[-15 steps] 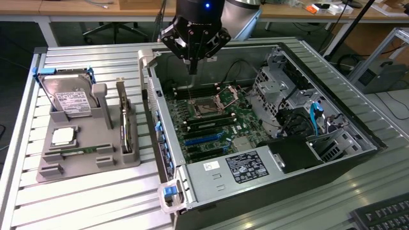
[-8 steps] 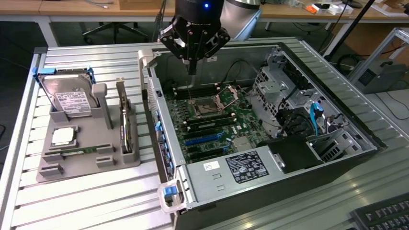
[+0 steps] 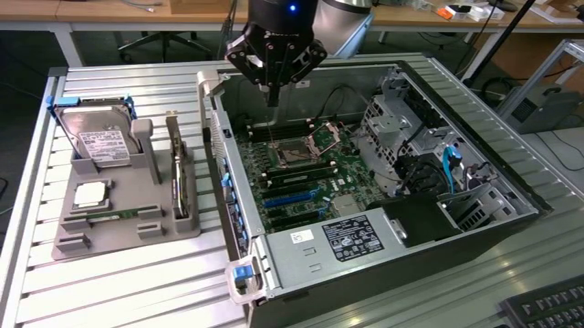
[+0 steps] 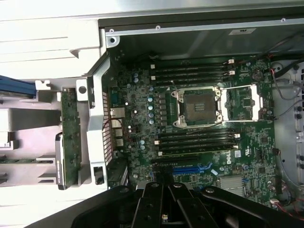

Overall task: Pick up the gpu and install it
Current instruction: 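Reach for the gpu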

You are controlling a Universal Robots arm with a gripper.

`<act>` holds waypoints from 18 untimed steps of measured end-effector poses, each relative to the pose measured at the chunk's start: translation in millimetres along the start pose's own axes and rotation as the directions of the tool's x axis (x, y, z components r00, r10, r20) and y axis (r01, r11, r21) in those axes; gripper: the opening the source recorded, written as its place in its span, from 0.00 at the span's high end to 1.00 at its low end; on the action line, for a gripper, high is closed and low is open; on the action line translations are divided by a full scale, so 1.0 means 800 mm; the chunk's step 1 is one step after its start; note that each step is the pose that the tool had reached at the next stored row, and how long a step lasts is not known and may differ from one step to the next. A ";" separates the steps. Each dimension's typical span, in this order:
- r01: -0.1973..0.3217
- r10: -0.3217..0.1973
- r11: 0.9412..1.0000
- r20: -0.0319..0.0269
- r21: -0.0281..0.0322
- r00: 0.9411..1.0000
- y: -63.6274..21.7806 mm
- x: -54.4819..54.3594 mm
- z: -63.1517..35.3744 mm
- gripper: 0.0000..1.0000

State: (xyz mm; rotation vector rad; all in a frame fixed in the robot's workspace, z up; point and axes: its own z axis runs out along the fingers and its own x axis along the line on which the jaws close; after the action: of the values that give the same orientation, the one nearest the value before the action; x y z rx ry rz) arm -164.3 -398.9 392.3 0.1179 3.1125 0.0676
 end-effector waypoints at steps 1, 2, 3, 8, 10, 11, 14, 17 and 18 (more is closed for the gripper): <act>0.000 0.000 1.000 0.000 0.000 1.000 0.000 0.000 0.000 0.89; 0.000 0.000 1.000 0.000 0.000 1.000 0.000 0.000 0.000 0.89; 0.000 0.000 1.000 0.000 0.000 1.000 0.000 0.001 0.000 0.89; 0.000 0.000 1.000 0.000 0.000 1.000 0.000 0.002 0.000 0.89; 0.000 0.000 1.000 0.000 0.000 1.000 0.000 0.003 0.000 0.89; 0.000 0.000 1.000 0.000 0.000 1.000 0.000 0.003 0.000 0.89; 0.000 0.000 1.000 0.000 0.000 1.000 0.000 0.004 0.000 0.89; 0.000 0.000 1.000 0.000 0.000 1.000 0.000 0.005 0.000 0.89; 0.000 0.000 1.000 0.000 0.000 1.000 0.000 0.005 0.000 0.89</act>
State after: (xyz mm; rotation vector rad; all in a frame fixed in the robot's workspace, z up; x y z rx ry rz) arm -168.5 -398.9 392.1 0.1179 3.1125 0.0676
